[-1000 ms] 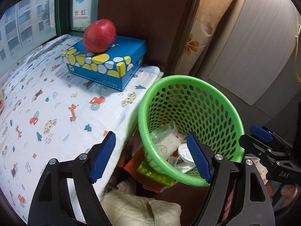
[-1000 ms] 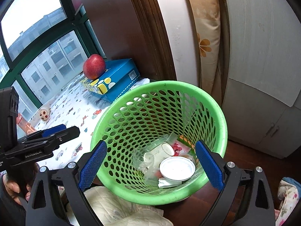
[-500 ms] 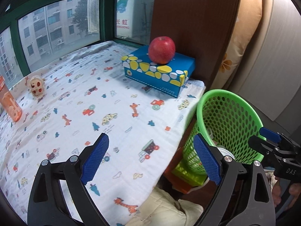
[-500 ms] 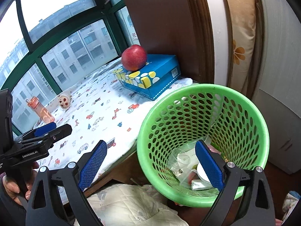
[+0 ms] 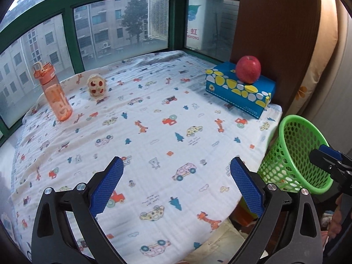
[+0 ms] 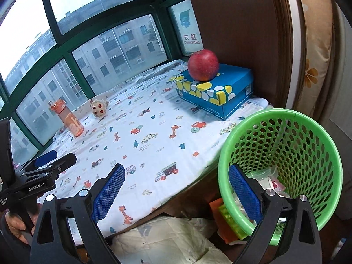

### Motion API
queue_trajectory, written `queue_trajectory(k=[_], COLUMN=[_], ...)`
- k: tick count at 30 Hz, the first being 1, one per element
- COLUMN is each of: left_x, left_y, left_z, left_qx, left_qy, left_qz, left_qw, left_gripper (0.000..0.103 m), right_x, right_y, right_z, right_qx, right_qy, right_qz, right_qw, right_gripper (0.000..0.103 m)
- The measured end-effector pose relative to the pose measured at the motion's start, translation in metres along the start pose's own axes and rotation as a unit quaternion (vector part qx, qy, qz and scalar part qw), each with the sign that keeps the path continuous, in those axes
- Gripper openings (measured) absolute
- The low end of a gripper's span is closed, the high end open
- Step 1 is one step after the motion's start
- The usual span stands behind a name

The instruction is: Collect trash

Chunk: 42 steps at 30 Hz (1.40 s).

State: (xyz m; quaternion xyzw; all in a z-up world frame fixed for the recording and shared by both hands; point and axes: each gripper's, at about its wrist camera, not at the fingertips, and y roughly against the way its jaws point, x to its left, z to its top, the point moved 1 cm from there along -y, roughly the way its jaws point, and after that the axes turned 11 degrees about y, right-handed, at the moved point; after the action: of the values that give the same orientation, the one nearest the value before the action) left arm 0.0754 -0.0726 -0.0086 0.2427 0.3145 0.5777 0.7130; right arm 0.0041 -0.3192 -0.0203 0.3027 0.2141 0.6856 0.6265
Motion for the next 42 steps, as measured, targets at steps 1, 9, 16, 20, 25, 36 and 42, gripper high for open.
queue_trajectory(k=[1,9,16,20,25,36,42], left_x=[0.005,0.038,0.051,0.058,0.062,0.063,0.061], left_y=[0.001,0.014,0.022,0.027,0.031,0.034,0.038], left_z=[-0.001,-0.01,-0.017,-0.02,-0.021,-0.025,-0.025], left_qx=[-0.001,-0.008,-0.01,-0.013,-0.016,-0.016,-0.023], left_qy=[0.002,0.034,0.051,0.059,0.064,0.062,0.059], left_qz=[0.006,0.027,0.034,0.037,0.04,0.045,0.051], left_qw=[1.0,0.999,0.9981,0.9975,0.9971,0.9969,0.9967], left_gripper=[0.096,0.096,0.097,0.097,0.097,0.097,0.097], right_x=[0.003,0.026,0.039,0.044,0.047,0.051,0.052], right_y=[-0.001,-0.006,-0.005,-0.003,-0.001,0.001,0.005], right_z=[0.0,-0.003,-0.006,-0.009,-0.01,-0.011,-0.011], right_qx=[0.0,-0.002,-0.003,-0.002,-0.003,-0.003,-0.006], right_qy=[0.002,0.017,0.027,0.029,0.03,0.035,0.035], right_qz=[0.0,-0.008,-0.009,-0.007,-0.005,-0.006,-0.011], right_qw=[1.0,1.0,1.0,1.0,1.0,0.999,0.999], right_gripper=[0.092,0.092,0.092,0.092,0.093,0.093,0.093])
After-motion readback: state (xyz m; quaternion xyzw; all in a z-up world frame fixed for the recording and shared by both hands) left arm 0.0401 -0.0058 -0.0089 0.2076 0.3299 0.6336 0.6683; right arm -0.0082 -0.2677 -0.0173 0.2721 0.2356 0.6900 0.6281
